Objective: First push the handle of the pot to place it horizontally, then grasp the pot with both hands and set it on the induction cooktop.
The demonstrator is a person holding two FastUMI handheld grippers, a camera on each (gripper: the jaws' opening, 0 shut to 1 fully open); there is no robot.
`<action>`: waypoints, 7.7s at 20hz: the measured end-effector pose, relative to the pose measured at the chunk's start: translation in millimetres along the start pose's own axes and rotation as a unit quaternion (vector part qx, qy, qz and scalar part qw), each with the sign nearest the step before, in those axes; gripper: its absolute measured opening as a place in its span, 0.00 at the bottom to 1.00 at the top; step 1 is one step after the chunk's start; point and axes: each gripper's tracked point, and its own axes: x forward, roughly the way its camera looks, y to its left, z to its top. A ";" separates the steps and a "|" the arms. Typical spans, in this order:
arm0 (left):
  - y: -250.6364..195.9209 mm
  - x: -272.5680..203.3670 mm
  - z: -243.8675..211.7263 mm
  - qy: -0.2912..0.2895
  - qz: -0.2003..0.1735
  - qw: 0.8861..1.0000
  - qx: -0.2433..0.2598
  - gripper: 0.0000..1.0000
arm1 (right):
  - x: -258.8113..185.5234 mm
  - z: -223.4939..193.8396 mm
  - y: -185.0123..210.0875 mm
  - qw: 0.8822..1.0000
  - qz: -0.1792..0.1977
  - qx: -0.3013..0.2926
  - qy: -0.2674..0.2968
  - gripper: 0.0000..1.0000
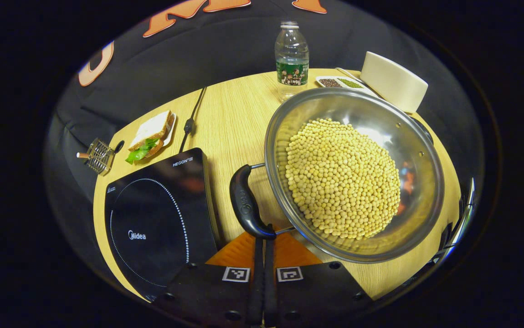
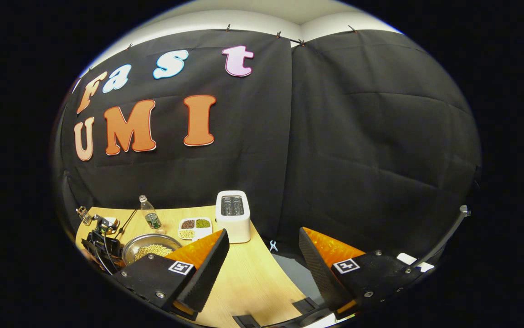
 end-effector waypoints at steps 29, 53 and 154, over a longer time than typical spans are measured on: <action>-0.1 -4.8 51.9 -0.027 -0.052 0.995 -0.080 0.99 | 86.1 -88.1 141.3 0.983 0.131 -0.038 0.124 0.96; 3.9 57.8 65.1 -0.014 -0.004 0.999 -0.050 0.80 | 173.2 -271.0 246.9 0.927 0.130 -0.042 0.350 0.70; 250.6 -166.7 106.6 -0.245 0.194 0.940 -0.139 0.92 | 204.3 -89.8 172.5 0.957 0.263 -0.091 0.082 0.90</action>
